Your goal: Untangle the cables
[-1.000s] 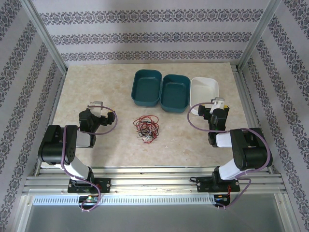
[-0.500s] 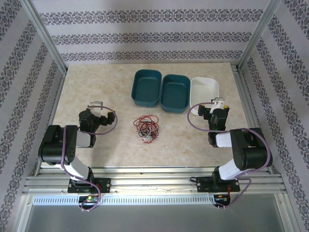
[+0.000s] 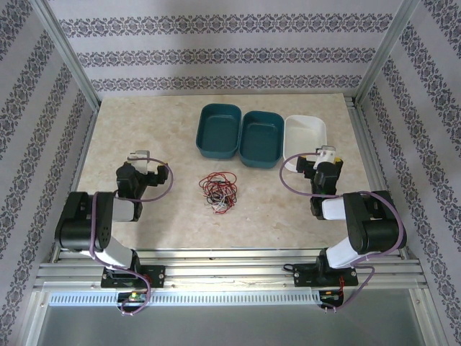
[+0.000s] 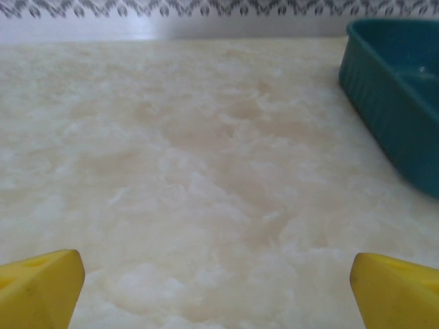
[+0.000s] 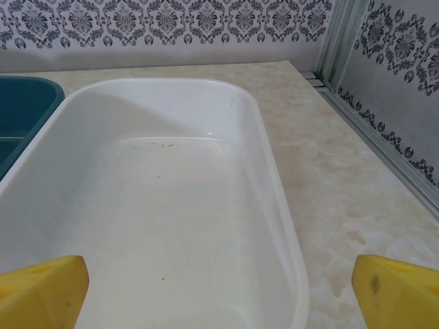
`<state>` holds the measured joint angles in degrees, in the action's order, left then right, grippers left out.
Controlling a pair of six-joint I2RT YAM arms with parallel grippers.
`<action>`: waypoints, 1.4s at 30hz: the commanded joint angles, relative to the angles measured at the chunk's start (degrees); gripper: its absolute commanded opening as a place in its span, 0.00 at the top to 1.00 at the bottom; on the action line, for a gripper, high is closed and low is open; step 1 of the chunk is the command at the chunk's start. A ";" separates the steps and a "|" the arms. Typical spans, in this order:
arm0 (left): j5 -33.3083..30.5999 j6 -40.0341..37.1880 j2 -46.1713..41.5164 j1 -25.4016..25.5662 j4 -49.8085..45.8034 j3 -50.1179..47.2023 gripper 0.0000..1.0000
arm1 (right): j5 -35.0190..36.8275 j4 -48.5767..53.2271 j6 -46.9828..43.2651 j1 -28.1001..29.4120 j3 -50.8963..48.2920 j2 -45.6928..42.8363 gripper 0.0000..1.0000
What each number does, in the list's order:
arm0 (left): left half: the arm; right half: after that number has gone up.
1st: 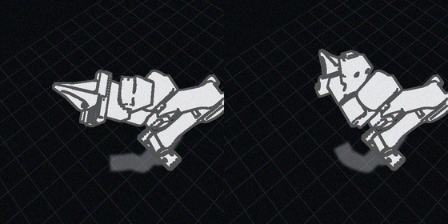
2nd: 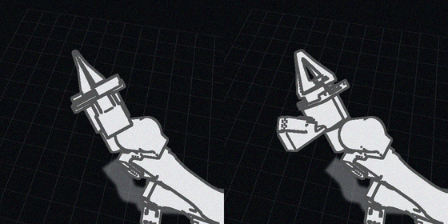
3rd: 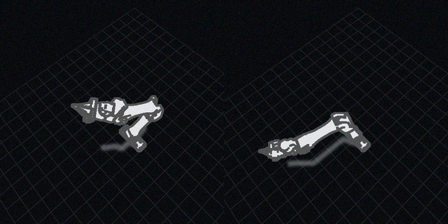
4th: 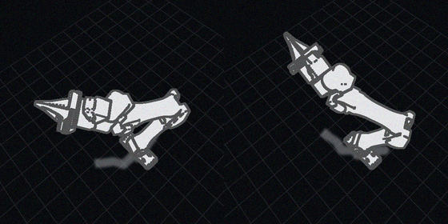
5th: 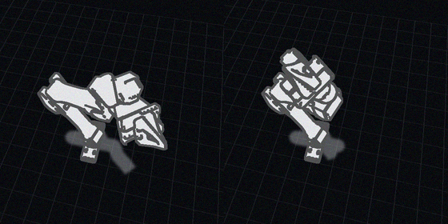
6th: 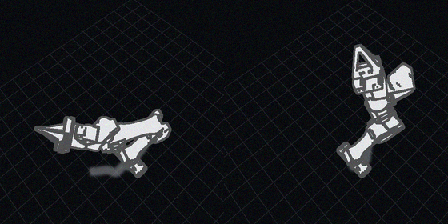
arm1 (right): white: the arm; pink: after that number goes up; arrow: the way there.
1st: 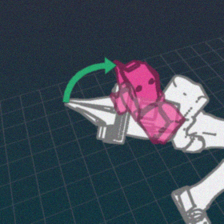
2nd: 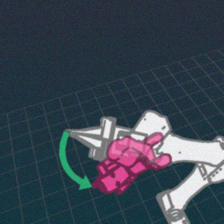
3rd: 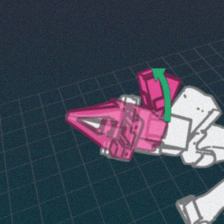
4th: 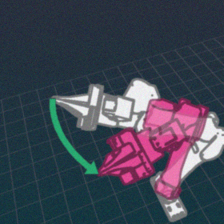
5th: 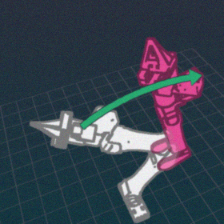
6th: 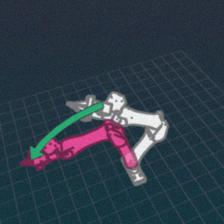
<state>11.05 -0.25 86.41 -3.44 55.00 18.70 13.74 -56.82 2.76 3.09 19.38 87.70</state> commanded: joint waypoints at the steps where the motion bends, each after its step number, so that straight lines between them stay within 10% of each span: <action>1: -1.67 1.35 -8.66 0.27 -5.44 -0.18 0.01 | 1.22 -1.28 -1.05 1.38 -0.40 -1.20 0.02; 8: -1.90 5.75 -26.75 0.42 -23.08 1.62 0.01 | 2.52 -3.12 -2.13 2.25 -1.89 -2.94 0.02; 21: -5.77 13.52 -45.45 3.72 -44.75 6.17 0.01 | 11.28 42.84 1.38 6.38 12.40 -33.69 0.02; 31: -16.23 20.68 -40.75 23.50 -56.38 13.06 0.01 | 21.87 70.21 12.34 26.97 25.53 -33.89 0.02; 42: -6.45 27.51 -25.50 26.19 -55.99 14.29 0.01 | 0.97 84.94 34.62 38.94 35.06 -18.44 0.17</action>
<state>0.45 26.02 58.92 21.82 2.04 30.87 22.57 21.78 28.47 40.86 53.41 67.72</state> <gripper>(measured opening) 0.993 0.841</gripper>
